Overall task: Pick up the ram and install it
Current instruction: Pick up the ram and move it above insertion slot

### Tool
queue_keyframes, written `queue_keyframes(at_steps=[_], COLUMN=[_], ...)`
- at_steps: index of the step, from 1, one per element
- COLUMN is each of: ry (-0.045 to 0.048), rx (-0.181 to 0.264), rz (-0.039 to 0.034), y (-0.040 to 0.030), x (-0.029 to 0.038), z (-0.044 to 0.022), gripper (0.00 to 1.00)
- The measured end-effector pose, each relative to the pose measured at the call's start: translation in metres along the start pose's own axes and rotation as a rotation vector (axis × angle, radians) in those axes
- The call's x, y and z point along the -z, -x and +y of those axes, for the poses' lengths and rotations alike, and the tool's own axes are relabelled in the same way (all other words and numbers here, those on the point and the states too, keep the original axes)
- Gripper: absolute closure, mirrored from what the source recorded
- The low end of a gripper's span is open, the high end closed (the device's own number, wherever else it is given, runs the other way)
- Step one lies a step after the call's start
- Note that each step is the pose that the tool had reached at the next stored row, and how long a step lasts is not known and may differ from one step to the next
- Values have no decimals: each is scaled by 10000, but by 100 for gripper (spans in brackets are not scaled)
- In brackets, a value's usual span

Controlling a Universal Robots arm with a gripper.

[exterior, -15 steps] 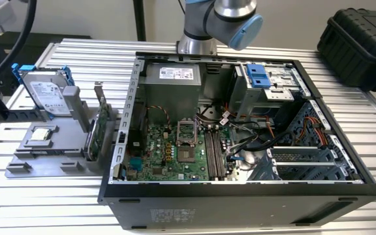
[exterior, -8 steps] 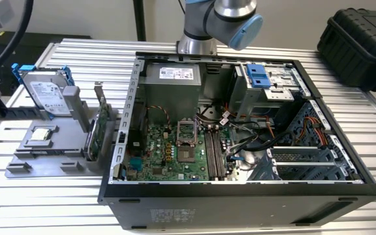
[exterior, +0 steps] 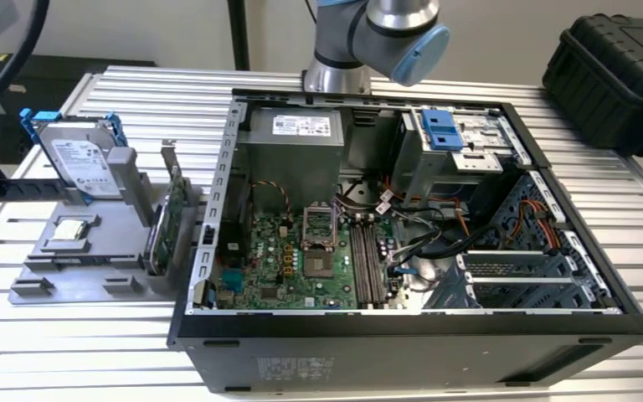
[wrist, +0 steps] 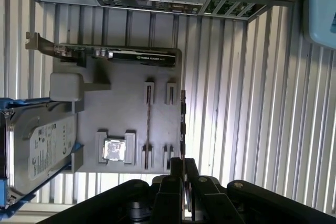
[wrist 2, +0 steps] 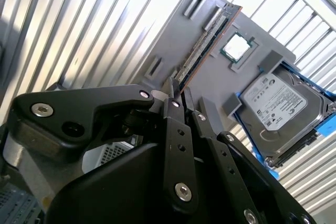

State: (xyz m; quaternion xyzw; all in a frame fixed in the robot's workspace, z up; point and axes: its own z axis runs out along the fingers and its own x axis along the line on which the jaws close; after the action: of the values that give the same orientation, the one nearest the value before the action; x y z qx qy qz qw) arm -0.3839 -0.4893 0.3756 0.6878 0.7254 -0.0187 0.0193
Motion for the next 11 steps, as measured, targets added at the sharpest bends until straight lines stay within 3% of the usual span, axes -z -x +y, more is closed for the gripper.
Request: queue_keyframes(at_steps=[11], ry=[-1], rx=[0], rz=[-1], y=[6], x=[114], z=[0], gripper=[100])
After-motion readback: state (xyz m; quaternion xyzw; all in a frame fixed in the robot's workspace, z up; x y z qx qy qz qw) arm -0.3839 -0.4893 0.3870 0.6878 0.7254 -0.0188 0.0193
